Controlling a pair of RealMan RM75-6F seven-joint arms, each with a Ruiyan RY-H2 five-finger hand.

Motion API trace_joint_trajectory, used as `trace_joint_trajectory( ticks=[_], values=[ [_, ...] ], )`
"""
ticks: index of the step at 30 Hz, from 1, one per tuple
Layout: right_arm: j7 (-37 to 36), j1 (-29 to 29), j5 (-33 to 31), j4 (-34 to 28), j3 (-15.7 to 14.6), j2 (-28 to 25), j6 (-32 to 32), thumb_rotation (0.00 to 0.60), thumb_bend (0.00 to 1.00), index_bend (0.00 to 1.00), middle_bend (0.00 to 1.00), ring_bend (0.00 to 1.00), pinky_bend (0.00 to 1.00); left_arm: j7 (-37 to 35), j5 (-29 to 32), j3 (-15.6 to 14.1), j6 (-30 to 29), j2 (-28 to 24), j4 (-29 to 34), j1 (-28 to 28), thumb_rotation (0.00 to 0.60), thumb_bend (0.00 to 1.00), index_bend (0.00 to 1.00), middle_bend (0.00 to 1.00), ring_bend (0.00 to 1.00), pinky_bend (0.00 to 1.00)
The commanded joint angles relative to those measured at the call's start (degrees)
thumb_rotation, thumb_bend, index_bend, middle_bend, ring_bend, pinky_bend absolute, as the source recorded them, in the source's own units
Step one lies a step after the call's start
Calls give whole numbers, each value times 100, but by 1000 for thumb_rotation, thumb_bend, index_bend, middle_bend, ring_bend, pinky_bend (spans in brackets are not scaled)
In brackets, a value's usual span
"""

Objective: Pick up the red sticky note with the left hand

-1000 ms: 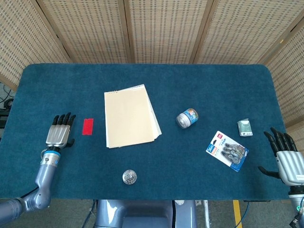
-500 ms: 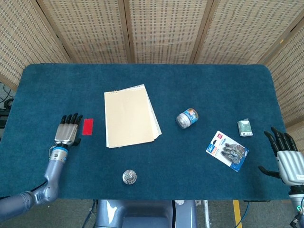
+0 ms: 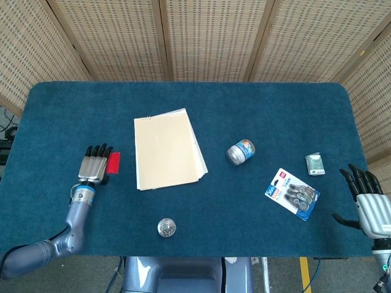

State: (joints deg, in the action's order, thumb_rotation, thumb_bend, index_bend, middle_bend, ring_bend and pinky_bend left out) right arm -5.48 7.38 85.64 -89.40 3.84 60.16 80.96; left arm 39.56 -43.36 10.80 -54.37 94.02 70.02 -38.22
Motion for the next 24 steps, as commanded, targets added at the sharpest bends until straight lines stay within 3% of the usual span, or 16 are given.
trace_joint_trajectory(
  ticks=[1,24],
  values=[
    [-10,1,1,4,0,-3,-3,600,53,0,0,0,0,34,6,-9,-22,31,-20,-41,600,351,0,0,0,0],
    [3,13,18,3,-15,7,-23,600,53,0,0,0,0,115,259,-47,147,362,-586,-318,600,356,0,0,0,0]
  ],
)
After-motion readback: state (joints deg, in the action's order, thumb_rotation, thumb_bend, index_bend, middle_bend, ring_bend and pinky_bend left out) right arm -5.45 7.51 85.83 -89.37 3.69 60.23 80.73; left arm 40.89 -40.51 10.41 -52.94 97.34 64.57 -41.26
